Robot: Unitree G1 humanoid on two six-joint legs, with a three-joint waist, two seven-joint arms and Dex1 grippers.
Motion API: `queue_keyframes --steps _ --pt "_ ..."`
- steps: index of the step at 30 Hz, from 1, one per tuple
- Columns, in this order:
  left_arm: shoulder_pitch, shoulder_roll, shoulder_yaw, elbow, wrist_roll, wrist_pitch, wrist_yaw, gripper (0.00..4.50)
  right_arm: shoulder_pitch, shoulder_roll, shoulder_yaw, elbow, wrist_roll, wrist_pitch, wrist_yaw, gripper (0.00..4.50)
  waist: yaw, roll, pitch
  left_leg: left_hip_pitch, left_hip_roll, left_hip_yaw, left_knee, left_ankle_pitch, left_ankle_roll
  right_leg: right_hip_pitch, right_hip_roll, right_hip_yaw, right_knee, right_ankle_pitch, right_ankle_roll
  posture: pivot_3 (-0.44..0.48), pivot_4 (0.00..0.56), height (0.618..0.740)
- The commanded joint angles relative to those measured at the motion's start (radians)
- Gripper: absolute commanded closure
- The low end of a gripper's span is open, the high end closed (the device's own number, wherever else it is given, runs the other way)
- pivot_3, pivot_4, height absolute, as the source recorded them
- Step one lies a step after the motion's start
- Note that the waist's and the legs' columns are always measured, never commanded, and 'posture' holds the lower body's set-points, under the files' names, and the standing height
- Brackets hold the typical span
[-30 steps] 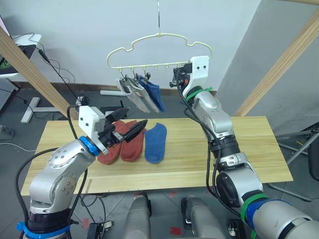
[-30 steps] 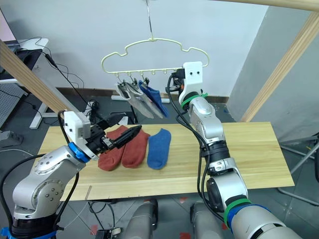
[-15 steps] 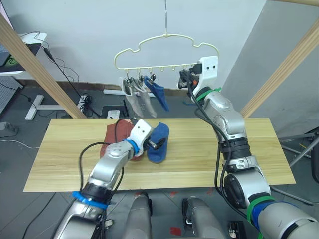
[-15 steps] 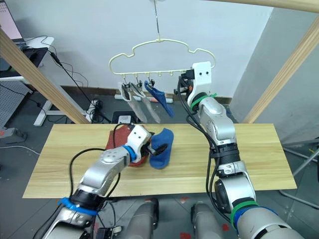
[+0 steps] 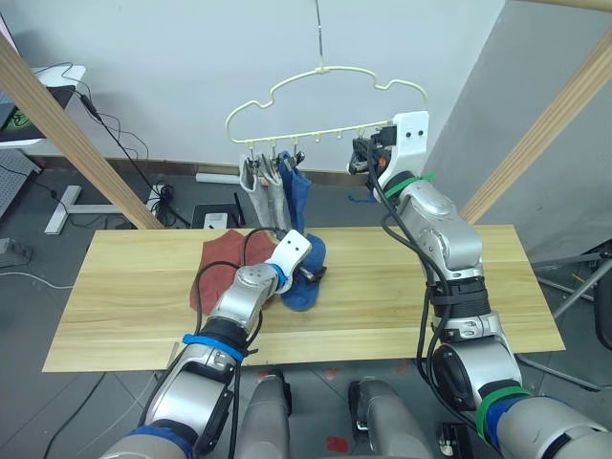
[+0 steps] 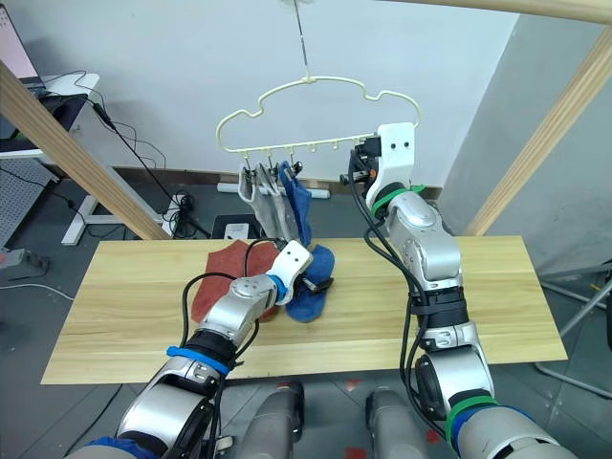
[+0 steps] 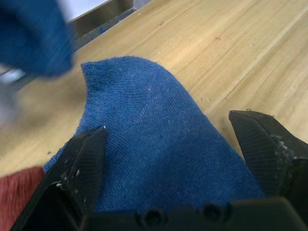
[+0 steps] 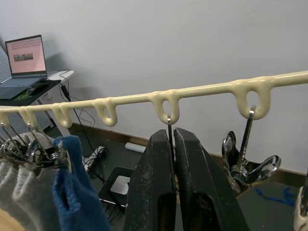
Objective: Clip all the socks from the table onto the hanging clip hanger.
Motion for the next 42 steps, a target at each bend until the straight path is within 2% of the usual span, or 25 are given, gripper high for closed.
queue_keyframes --steps 1,7,13,16,19,22,25,33,42 --pt "0.029 0.017 -0.050 0.026 0.066 -0.035 -0.036 1.07 0.019 -0.013 -0.013 -0.011 -0.003 0.017 -0.019 4.50 0.000 0.000 0.000 0.000 0.000 0.000 0.000 0.000 0.000 0.000 0.000 0.000 0.000 0.000 0.000 -0.074 0.282 0.740" --pt "0.078 0.028 -0.049 -0.033 0.094 -0.074 -0.057 2.72 0.014 -0.026 -0.013 0.001 -0.002 0.010 -0.009 4.50 0.000 0.000 0.000 0.000 0.000 0.000 0.000 0.000 0.000 0.000 0.000 0.000 0.000 0.000 0.000 -0.058 0.279 0.740" --pt "0.136 0.002 -0.015 -0.127 0.056 -0.123 -0.070 4.39 0.012 -0.039 -0.011 0.008 0.006 0.010 0.010 4.50 0.000 0.000 0.000 0.000 0.000 -0.001 0.000 0.000 0.000 0.000 0.000 -0.001 0.000 0.000 0.000 -0.048 0.275 0.740" --pt "0.176 -0.029 0.022 -0.216 -0.022 -0.154 -0.119 4.45 0.011 -0.047 -0.014 0.004 0.018 0.024 0.027 4.50 0.000 0.000 0.000 0.000 0.000 -0.001 0.000 0.000 0.000 0.000 -0.001 -0.001 0.000 0.000 0.000 -0.045 0.274 0.740" --pt "0.232 -0.075 0.087 -0.407 -0.158 -0.173 -0.165 4.45 0.004 -0.063 -0.053 -0.018 0.072 0.097 0.045 4.50 0.002 0.000 0.000 -0.001 0.001 -0.001 0.000 0.000 0.000 0.000 -0.002 -0.001 -0.001 0.000 0.000 -0.040 0.267 0.740" --pt "0.266 -0.087 0.125 -0.538 -0.202 -0.191 -0.155 4.45 0.004 -0.082 -0.075 -0.061 0.124 0.184 0.050 4.50 0.005 0.000 0.000 -0.002 0.001 -0.003 0.000 0.000 0.000 0.001 -0.003 -0.003 -0.001 0.000 0.000 -0.040 0.263 0.740" --pt "0.283 -0.079 0.144 -0.620 -0.193 -0.215 -0.120 4.45 0.004 -0.090 -0.124 -0.120 0.203 0.325 0.031 4.50 0.003 0.003 -0.001 -0.001 0.000 -0.003 0.000 0.000 0.000 0.001 -0.003 -0.004 -0.001 0.000 0.000 -0.035 0.257 0.740" --pt "0.266 -0.073 0.137 -0.617 -0.138 -0.280 -0.061 4.45 -0.044 -0.019 -0.300 -0.212 0.405 0.622 -0.116 4.50 0.003 0.003 -0.002 -0.002 -0.001 -0.005 0.000 0.000 0.000 0.002 -0.002 -0.006 -0.001 0.000 0.000 -0.033 0.246 0.740" --pt "0.239 -0.088 0.121 -0.580 -0.133 -0.315 -0.056 4.45 -0.044 0.031 -0.330 -0.268 0.474 0.709 -0.214 4.50 0.002 0.003 -0.002 -0.003 -0.001 -0.006 0.000 0.000 0.000 0.001 -0.002 -0.008 -0.001 0.000 0.000 -0.040 0.235 0.740"
